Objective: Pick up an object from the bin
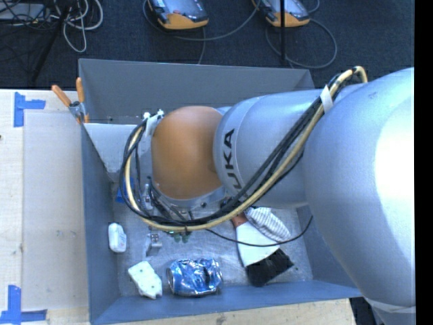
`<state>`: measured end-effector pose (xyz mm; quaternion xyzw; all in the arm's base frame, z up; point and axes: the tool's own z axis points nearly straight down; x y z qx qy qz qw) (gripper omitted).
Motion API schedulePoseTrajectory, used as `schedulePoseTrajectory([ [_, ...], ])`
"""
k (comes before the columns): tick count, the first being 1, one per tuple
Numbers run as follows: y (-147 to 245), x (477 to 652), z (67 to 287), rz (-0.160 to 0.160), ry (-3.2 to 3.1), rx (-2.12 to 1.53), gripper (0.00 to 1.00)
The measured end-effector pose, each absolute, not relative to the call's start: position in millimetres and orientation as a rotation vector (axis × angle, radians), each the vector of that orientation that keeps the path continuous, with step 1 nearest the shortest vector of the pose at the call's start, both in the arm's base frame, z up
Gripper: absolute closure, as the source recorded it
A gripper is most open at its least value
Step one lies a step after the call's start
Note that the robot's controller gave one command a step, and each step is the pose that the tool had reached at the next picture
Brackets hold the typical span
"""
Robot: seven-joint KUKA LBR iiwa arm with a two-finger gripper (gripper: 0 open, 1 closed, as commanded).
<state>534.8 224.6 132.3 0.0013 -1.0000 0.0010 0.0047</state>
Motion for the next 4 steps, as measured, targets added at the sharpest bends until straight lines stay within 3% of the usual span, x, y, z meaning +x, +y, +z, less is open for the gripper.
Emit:
schedulePoseTrajectory([
  [1, 224, 536.9, 137, 0.001, -3.139, -0.001, 0.0],
  [3, 222, 561.9, 134, 0.0, -3.09, 0.572, 0.0],
  [4, 221, 580.1, 120, -0.002, -3.112, 0.455, 0.0],
])
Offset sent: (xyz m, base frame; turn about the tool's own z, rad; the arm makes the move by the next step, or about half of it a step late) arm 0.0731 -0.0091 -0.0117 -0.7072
